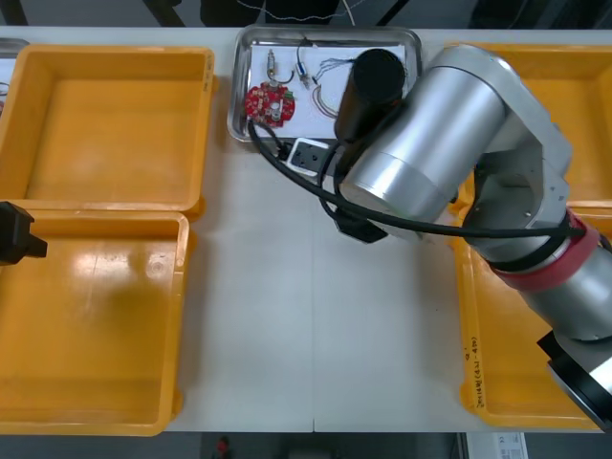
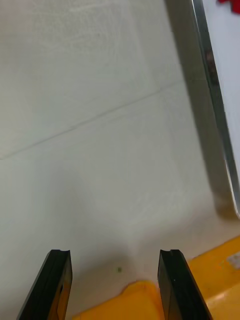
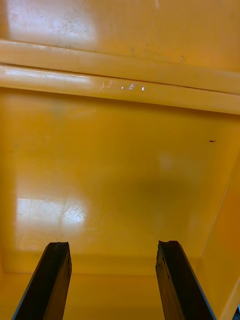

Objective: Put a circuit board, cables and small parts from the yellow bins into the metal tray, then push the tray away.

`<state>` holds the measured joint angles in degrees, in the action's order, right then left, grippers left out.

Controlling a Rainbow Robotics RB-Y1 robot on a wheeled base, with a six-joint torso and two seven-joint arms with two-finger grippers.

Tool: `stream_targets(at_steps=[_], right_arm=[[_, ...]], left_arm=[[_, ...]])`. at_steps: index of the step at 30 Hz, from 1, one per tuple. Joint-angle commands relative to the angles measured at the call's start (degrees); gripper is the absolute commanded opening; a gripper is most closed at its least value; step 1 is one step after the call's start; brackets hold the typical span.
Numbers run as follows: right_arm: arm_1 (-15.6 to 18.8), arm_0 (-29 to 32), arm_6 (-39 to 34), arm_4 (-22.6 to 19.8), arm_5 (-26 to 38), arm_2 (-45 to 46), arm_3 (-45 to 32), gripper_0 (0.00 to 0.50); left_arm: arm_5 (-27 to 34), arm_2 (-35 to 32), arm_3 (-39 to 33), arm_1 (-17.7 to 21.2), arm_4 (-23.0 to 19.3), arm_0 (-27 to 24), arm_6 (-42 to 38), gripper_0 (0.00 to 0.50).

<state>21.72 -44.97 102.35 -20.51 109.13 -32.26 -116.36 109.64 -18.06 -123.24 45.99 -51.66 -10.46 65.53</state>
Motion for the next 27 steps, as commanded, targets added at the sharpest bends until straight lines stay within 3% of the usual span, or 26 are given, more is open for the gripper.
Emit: stream_targets(at_steps=[1, 12, 20, 27], right_arm=[[1.4, 6.3, -9.1, 1.6, 0.9, 5.6, -11.3, 0.5], [7.5, 20.1, -25.1, -3.0, 0.9, 17.6, -25.4, 0.5], [13.1, 29.8, -34.2, -16.7, 0.9, 34.1, -28.8, 0.5], [16.2, 35.7, -35.7, -23.6, 0.9, 47.6, -27.5, 0.5]], left_arm=[[0.4, -1.5, -1.6, 0.5, 0.4, 1.0, 2.9, 0.5], [0.4, -1.5, -1.6, 0.5, 0.4, 1.0, 2.9, 0.5], [0.4, -1.5, -1.6, 0.5, 0.4, 1.0, 2.9, 0.5], [0.4, -1.5, -1.6, 0.5, 0.4, 1.0, 2.9, 0.5]])
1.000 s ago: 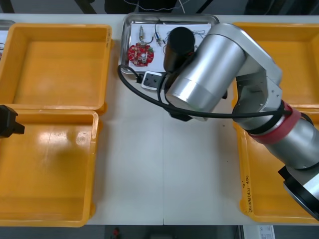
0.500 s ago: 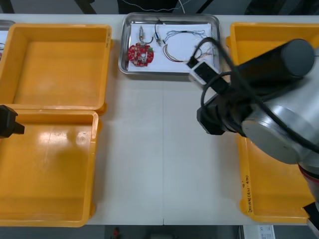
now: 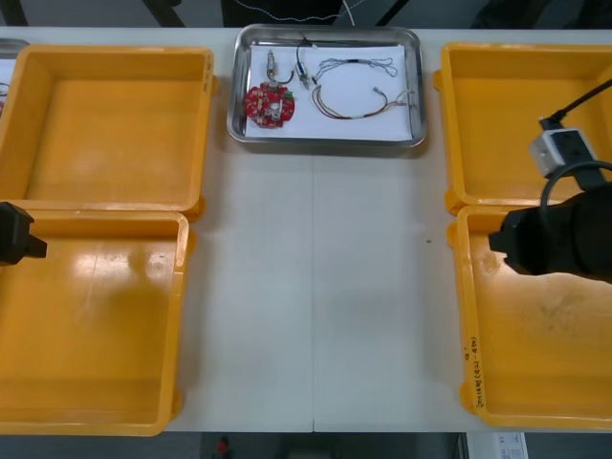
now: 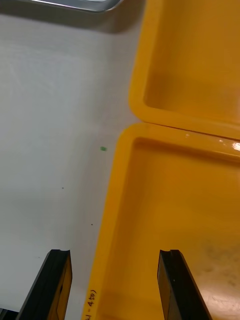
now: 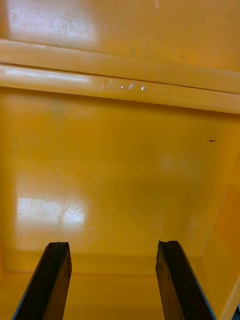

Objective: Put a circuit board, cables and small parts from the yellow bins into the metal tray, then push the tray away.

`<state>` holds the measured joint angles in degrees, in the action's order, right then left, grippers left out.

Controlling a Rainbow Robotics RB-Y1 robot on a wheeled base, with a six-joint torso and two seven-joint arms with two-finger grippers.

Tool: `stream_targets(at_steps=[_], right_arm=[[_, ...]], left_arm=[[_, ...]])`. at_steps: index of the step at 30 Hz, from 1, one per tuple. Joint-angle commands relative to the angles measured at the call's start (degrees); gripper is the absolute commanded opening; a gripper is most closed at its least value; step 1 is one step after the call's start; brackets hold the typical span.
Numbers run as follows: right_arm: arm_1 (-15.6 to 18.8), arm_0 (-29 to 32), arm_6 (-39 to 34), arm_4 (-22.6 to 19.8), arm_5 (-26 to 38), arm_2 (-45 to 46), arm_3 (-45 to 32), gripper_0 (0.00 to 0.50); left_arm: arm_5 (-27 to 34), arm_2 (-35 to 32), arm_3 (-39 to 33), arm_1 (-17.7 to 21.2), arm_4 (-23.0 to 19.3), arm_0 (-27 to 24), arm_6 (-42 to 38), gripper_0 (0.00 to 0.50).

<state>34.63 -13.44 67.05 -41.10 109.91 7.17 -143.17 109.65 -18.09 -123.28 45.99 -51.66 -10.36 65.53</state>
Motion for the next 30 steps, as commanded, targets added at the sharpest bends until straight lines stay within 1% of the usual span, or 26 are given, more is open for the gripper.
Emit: stream_targets(at_steps=[1, 4, 8, 10, 15, 18, 24, 30], right_arm=[[3.3, 4.7, -0.3, -3.4, 0.1, 9.2, -0.4, 0.5], [4.0, 6.8, 0.2, -5.6, 0.1, 14.4, 2.2, 0.5], [5.1, 7.3, 0.9, -8.5, 0.1, 18.8, 7.3, 0.5], [5.6, 7.2, 1.2, -8.4, 0.1, 19.9, 8.8, 0.5], [8.6, 7.1, 2.1, -8.5, 0.1, 21.1, 12.6, 0.5], [9.8, 6.8, 2.9, -8.6, 0.1, 21.1, 15.2, 0.5], [11.4, 5.7, 4.3, -8.6, 0.1, 20.3, 17.0, 0.5], [11.4, 4.6, 4.8, -8.6, 0.1, 19.5, 17.4, 0.5]], left_arm=[[0.4, -1.5, -1.5, 0.5, 0.4, 0.9, 2.9, 0.5], [0.4, -1.5, -1.5, 0.5, 0.4, 0.9, 2.9, 0.5], [0.4, -1.5, -1.5, 0.5, 0.4, 0.9, 2.9, 0.5], [0.4, -1.5, -1.5, 0.5, 0.4, 0.9, 2.9, 0.5], [0.4, -1.5, -1.5, 0.5, 0.4, 0.9, 2.9, 0.5], [0.4, -1.5, -1.5, 0.5, 0.4, 0.9, 2.9, 0.5], [0.4, -1.5, -1.5, 0.5, 0.4, 0.9, 2.9, 0.5], [0.4, -1.5, -1.5, 0.5, 0.4, 0.9, 2.9, 0.5]])
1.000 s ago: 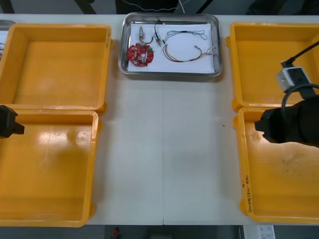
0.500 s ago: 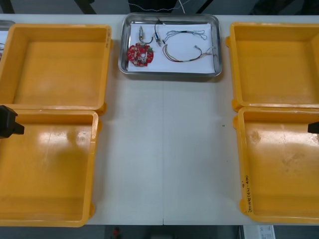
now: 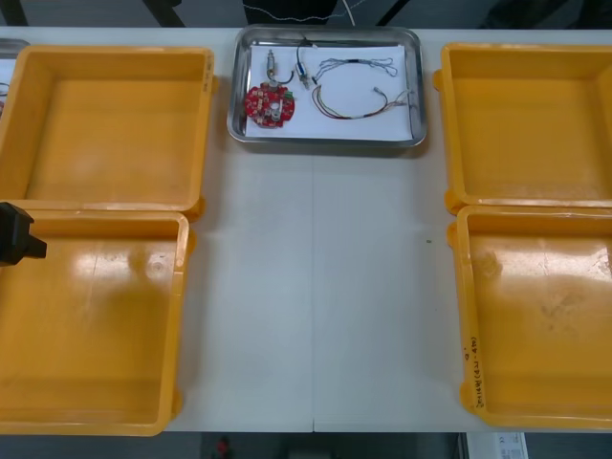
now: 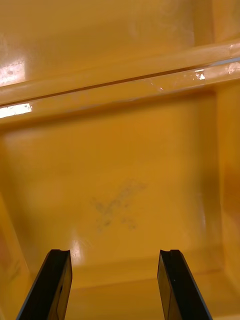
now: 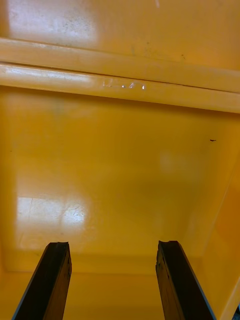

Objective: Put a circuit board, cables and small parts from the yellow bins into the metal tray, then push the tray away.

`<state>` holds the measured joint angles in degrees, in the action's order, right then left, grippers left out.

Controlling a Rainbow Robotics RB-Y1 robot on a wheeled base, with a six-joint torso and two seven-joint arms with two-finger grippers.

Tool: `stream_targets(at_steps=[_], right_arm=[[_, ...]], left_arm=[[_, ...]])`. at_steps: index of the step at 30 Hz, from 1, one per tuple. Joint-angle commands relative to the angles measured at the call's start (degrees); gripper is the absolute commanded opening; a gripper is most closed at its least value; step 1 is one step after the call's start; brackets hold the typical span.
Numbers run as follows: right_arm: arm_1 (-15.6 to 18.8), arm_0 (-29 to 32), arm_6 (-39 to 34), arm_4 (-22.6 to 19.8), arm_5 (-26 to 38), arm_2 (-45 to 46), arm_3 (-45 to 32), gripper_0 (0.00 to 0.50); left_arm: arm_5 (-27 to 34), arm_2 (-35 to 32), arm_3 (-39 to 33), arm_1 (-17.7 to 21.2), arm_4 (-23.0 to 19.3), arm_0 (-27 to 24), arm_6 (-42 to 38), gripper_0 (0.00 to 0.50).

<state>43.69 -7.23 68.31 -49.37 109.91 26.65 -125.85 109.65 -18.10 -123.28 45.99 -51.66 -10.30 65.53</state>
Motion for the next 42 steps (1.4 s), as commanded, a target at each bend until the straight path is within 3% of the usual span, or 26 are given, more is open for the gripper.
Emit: stream_targets(at_steps=[1, 42], right_arm=[[2.4, -1.6, 3.6, -0.4, 0.1, -0.1, 0.1, 0.5], [2.4, -3.5, 5.9, -2.4, 0.1, -3.5, -0.8, 0.5]], left_arm=[[0.4, -1.5, -1.5, 0.5, 0.4, 0.8, 2.9, 0.5], [0.4, -1.5, -1.5, 0.5, 0.4, 0.8, 2.9, 0.5]])
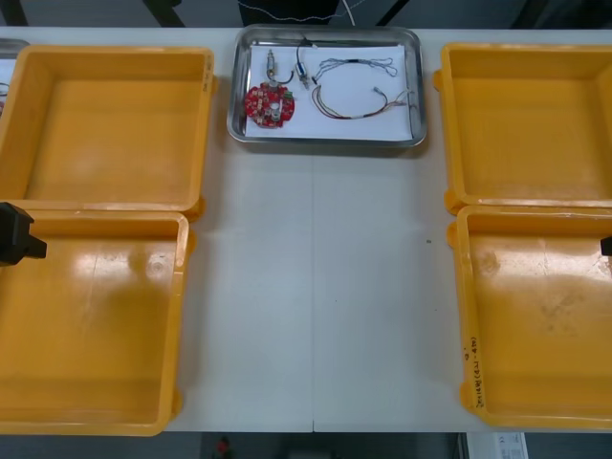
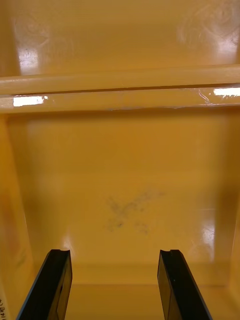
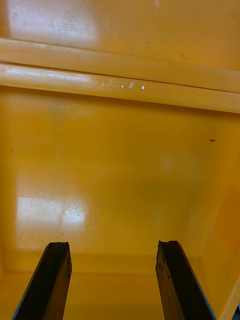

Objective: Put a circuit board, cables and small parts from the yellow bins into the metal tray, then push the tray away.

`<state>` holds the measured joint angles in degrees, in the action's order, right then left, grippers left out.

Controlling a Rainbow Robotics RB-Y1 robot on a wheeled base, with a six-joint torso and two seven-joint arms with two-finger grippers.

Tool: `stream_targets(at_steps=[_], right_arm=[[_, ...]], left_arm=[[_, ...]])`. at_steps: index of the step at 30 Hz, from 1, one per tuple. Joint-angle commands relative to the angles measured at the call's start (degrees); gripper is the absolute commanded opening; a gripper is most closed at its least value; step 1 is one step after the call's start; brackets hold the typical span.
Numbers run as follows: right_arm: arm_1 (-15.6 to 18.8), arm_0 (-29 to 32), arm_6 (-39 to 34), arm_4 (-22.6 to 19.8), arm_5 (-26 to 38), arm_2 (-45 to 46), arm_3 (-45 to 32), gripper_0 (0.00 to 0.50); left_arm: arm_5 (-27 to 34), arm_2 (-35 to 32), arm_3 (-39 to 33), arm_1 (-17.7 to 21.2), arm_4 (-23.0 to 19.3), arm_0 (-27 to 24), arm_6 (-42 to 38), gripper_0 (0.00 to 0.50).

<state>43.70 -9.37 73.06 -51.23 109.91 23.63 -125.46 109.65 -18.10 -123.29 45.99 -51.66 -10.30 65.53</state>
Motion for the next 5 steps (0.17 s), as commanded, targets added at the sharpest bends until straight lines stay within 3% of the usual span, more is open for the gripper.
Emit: stream_targets(at_steps=[1, 5], right_arm=[[2.4, -1.3, 1.1, -0.5, 0.1, -0.5, -1.2, 0.5], [2.4, -1.3, 1.1, -0.5, 0.1, -0.5, -1.2, 0.5]], left_arm=[[0.4, -1.5, -1.5, 0.5, 0.4, 0.8, 2.9, 0.5], [0.4, -1.5, -1.5, 0.5, 0.4, 0.8, 2.9, 0.5]])
